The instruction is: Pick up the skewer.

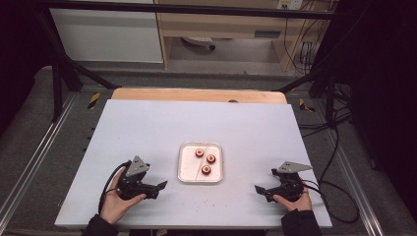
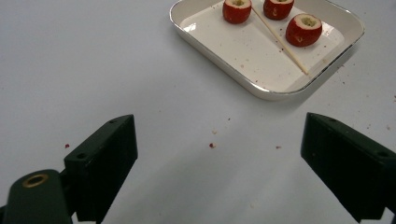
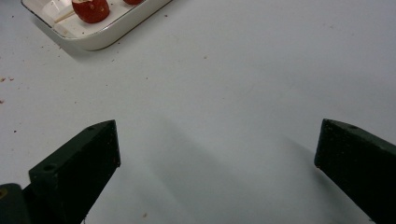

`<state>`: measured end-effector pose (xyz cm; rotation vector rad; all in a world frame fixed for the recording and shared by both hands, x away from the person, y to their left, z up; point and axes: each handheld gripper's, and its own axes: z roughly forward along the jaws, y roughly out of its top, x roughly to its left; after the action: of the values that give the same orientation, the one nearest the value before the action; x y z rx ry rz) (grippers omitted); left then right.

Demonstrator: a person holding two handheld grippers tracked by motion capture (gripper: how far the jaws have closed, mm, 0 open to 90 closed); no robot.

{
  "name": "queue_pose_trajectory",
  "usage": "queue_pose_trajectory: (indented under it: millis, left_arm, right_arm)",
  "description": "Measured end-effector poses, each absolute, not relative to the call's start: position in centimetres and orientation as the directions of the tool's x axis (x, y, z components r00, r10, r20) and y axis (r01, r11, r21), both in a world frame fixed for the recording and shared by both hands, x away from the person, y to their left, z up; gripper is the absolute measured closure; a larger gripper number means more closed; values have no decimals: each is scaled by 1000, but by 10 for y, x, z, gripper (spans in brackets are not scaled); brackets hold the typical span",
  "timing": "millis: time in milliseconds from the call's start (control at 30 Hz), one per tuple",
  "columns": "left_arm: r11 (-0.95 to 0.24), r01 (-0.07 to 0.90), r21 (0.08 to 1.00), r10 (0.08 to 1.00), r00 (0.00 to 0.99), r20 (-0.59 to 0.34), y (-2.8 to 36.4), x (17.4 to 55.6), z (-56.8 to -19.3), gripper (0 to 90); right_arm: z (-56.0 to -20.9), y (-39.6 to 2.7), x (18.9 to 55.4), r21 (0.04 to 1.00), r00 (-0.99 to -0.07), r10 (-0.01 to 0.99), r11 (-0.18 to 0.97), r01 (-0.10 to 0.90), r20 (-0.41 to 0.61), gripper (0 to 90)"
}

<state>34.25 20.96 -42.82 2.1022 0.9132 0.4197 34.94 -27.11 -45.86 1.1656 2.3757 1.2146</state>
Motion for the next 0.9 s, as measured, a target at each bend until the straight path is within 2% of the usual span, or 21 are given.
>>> queue_pose_trajectory:
  millis: [900]
  left_arm:
    - [-438,480,760,752,659,17,149,368,-413,145]
  right_arm:
    - [-459,-270,349,759,-655,741,341,554,145,8]
